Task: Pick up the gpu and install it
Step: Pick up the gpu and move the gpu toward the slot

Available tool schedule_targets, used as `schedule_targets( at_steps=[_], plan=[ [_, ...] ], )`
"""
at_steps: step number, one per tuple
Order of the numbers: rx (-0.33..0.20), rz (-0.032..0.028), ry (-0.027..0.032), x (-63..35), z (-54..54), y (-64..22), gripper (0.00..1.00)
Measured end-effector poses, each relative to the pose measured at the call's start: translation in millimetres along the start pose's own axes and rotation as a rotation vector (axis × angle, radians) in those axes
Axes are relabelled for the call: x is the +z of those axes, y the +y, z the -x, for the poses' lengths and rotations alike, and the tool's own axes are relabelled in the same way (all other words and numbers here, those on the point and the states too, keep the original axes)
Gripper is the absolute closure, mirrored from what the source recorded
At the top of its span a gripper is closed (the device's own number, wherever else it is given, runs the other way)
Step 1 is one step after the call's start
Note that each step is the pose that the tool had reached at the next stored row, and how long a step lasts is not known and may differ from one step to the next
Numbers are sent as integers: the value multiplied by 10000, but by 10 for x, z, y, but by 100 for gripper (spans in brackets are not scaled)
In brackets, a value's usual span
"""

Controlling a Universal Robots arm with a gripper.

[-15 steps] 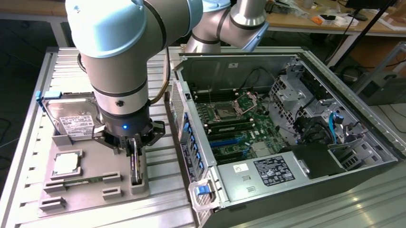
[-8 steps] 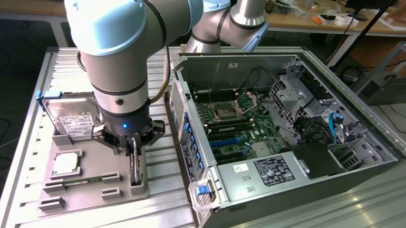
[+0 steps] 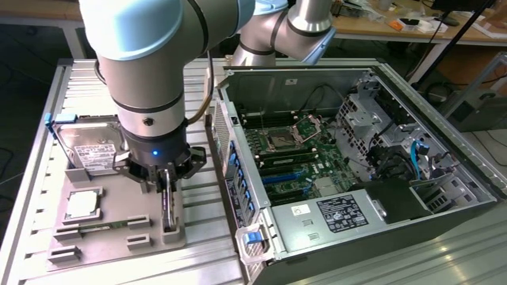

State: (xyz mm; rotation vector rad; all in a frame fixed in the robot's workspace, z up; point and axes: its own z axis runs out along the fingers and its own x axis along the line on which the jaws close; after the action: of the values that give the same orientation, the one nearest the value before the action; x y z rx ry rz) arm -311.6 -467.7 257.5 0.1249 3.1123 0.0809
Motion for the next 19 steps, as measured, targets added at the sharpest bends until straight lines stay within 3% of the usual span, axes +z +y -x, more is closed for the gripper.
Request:
schedule_targets(
  at_steps=[19],
  plan=[
    [0, 0, 0, -80, 2, 4, 73]
  ],
)
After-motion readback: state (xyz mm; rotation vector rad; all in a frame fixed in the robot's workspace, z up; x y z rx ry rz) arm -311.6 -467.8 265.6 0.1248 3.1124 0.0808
